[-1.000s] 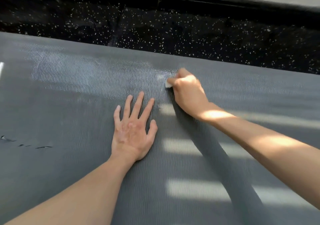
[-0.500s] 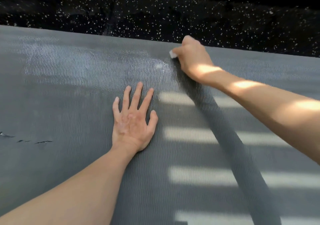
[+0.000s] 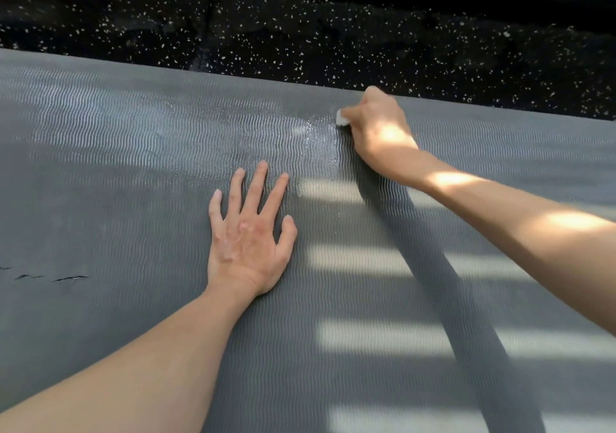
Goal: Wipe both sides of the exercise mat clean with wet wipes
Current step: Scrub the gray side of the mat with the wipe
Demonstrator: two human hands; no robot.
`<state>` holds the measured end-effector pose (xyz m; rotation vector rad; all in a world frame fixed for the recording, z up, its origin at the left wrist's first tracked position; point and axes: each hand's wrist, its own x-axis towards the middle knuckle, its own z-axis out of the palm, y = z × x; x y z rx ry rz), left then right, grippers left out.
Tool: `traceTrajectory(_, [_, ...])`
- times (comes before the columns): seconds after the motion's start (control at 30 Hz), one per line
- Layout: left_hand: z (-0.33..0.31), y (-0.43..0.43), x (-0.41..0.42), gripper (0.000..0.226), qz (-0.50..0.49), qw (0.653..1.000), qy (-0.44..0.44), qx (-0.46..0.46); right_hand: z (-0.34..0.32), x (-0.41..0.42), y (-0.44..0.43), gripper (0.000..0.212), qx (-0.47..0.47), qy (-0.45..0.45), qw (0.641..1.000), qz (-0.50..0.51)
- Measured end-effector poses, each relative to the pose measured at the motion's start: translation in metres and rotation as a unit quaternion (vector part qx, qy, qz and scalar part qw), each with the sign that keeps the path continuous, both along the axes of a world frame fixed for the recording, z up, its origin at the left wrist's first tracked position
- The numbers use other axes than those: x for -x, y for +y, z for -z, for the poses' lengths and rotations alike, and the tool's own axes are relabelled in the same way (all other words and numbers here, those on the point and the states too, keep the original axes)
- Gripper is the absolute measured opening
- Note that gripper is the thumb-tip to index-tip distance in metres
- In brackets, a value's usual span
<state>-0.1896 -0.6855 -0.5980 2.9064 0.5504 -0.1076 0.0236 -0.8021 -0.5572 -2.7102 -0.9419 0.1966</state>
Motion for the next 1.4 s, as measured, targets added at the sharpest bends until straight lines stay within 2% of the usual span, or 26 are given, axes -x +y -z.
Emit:
traceTrajectory(0.07, [0.0, 0.0, -0.001, 0.065, 0.001, 1.0, 0.002, -0.003, -0.001, 0.003, -0.005, 0.022, 0.006, -0.004, 0.999, -0.037])
traceTrajectory(0.17, [-0.001, -0.001, 0.0, 0.065, 0.0, 1.0, 0.002, 0.0, -0.01, -0.013, 0.003, 0.021, -0.002, 0.003, 0.999, 0.035])
traceTrajectory(0.27, [-0.001, 0.0, -0.001, 0.066, -0.004, 1.0, 0.0, -0.001, 0.001, 0.015, -0.008, 0.025, 0.022, -0.047, 0.998, -0.026])
traceTrajectory(0.33, [-0.001, -0.001, -0.001, 0.066, -0.004, 1.0, 0.005, 0.0, 0.008, 0.047, -0.027, 0.023, 0.012, -0.025, 0.998, -0.05])
traceTrajectory(0.4, [-0.001, -0.001, -0.001, 0.067, -0.004, 1.0, 0.006, 0.0, 0.008, 0.049, -0.034, 0.024, -0.018, 0.003, 0.999, -0.048])
traceTrajectory(0.5, [-0.001, 0.0, 0.0, 0.067, -0.008, 1.0, 0.001, 0.004, 0.002, 0.028, -0.021, 0.023, -0.047, -0.022, 0.998, -0.034])
traceTrajectory(0.6, [-0.001, 0.0, 0.0, 0.067, -0.009, 1.0, 0.0, 0.005, 0.008, 0.048, -0.03, 0.02, -0.035, -0.039, 0.999, -0.005])
traceTrajectory(0.7, [-0.001, -0.002, 0.0, 0.067, -0.006, 1.0, 0.002, 0.007, 0.005, 0.081, -0.048, 0.017, -0.037, -0.004, 0.997, -0.074])
traceTrajectory(0.83, [-0.001, 0.0, 0.001, 0.067, -0.008, 1.0, -0.001, 0.006, -0.001, 0.042, -0.025, 0.022, -0.037, -0.031, 0.999, -0.014])
traceTrajectory(0.9, [-0.001, 0.0, 0.001, 0.068, -0.01, 1.0, -0.002, 0.001, 0.003, 0.049, -0.028, 0.022, -0.015, -0.042, 0.999, -0.007])
traceTrajectory(0.97, [-0.001, -0.001, 0.001, 0.068, -0.008, 1.0, 0.003, -0.002, 0.007, 0.083, -0.048, 0.026, -0.002, -0.038, 0.996, -0.077])
traceTrajectory(1.07, [0.0, -0.001, 0.0, 0.068, -0.006, 1.0, 0.007, -0.008, -0.002, 0.114, -0.068, 0.02, -0.026, 0.039, 0.986, -0.161])
traceTrajectory(1.13, [-0.001, -0.001, 0.0, 0.068, -0.005, 1.0, 0.004, -0.002, 0.003, 0.085, -0.054, 0.012, -0.049, 0.034, 0.993, -0.105])
traceTrajectory(1.2, [-0.001, 0.0, 0.001, 0.068, -0.007, 1.0, 0.0, -0.001, 0.012, 0.07, -0.047, 0.016, -0.042, -0.018, 0.998, -0.053])
traceTrajectory(1.23, [0.0, 0.0, 0.001, 0.068, -0.008, 1.0, -0.002, -0.001, 0.014, 0.078, -0.05, 0.02, -0.05, -0.011, 0.998, -0.043])
traceTrajectory(1.3, [-0.001, 0.0, 0.001, 0.068, -0.008, 1.0, -0.001, 0.002, 0.014, 0.11, -0.065, 0.019, -0.052, -0.006, 0.993, -0.105])
traceTrajectory(1.4, [-0.001, -0.001, 0.0, 0.068, -0.006, 1.0, -0.002, 0.001, 0.003, 0.125, -0.08, 0.013, -0.025, 0.058, 0.985, -0.164])
